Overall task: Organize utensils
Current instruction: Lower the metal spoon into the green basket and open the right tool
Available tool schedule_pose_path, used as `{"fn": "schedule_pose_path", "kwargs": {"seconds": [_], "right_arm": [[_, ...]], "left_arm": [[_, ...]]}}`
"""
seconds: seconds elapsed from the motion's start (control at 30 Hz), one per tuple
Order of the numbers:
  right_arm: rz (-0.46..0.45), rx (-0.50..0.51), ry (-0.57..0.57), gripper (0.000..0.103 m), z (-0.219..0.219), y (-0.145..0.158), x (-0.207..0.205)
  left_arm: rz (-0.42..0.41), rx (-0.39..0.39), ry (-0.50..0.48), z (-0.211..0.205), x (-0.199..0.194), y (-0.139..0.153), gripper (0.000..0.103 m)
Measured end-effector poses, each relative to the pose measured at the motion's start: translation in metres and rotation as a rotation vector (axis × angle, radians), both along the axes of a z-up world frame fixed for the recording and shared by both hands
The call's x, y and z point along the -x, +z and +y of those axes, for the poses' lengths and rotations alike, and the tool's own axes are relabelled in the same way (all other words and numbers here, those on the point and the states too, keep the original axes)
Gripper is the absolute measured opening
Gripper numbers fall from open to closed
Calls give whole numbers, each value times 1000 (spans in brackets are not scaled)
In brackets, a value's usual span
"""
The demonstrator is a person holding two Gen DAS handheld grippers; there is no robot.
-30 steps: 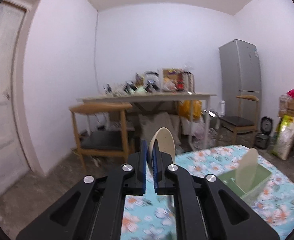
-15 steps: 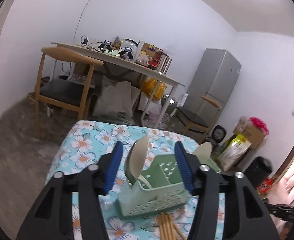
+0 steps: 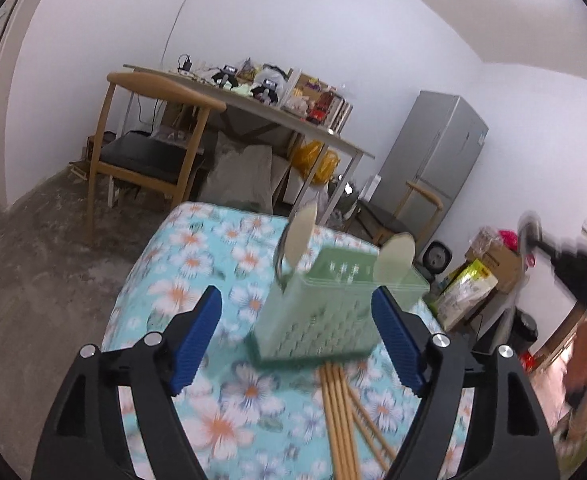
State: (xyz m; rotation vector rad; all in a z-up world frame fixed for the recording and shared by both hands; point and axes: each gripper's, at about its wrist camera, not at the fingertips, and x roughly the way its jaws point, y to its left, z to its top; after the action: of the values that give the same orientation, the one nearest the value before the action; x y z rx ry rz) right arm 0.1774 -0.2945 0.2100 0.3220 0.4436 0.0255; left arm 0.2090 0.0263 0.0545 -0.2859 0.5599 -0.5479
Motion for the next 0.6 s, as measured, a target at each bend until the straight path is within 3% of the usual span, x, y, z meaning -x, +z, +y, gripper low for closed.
{"fn": "schedule_pose_path", "kwargs": {"seconds": [0.13, 0.27, 0.6], "right_arm": [[-78, 49, -53, 1, 5, 19, -27], [-107, 103, -83, 1, 15, 18, -52], [-69, 247, -105, 1, 39, -30, -95]], "left_arm": [[-9, -38, -14, -1, 22, -11, 76], [-20, -51, -34, 0, 33, -16, 77], [-30, -63, -49, 4, 37, -22, 77]]}}
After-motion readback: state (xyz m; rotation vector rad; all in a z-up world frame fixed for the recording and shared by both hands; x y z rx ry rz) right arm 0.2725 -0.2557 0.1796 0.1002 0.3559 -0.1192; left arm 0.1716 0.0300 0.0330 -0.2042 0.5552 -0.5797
